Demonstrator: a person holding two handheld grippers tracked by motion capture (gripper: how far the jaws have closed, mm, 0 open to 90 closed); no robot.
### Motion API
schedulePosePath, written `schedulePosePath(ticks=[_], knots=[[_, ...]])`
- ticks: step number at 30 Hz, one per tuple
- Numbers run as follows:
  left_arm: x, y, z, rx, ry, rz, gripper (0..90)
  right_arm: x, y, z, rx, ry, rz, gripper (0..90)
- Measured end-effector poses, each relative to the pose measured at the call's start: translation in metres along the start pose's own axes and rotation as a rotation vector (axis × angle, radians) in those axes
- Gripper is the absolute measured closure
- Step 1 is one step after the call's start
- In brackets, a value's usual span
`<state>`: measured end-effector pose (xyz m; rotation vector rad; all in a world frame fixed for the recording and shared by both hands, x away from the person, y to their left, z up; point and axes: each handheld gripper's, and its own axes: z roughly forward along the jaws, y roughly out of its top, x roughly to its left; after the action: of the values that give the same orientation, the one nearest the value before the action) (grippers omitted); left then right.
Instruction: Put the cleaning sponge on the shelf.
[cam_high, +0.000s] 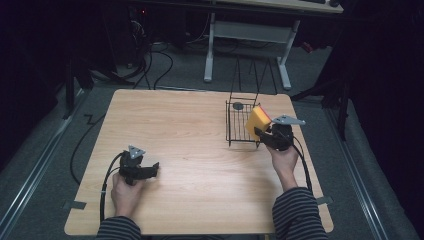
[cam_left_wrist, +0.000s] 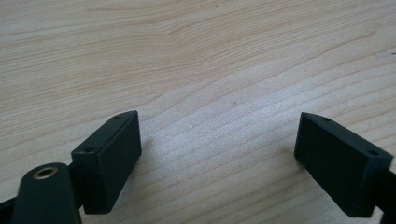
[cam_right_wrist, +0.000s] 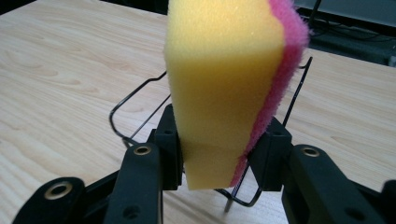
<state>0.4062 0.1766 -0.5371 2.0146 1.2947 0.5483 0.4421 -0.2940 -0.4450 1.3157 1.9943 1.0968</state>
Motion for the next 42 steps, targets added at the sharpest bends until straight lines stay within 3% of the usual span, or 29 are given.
schedulePosePath(ticks=[2, 14, 42], knots=[[0.000, 0.000, 0.000, 0.001, 0.000, 0.001, 15.2, 0.000, -0.001, 0.005, 0.002, -0.004, 0.014, 61.5], [0.000, 0.000, 0.000, 0.000, 0.000, 0.001, 15.2, 0.005, -0.006, 0.026, 0.008, -0.032, -0.017, 61.4], [0.000, 0.000, 0.000, 0.000, 0.000, 0.001, 15.2, 0.005, -0.010, 0.042, 0.037, -0.040, 0.000, 61.3]])
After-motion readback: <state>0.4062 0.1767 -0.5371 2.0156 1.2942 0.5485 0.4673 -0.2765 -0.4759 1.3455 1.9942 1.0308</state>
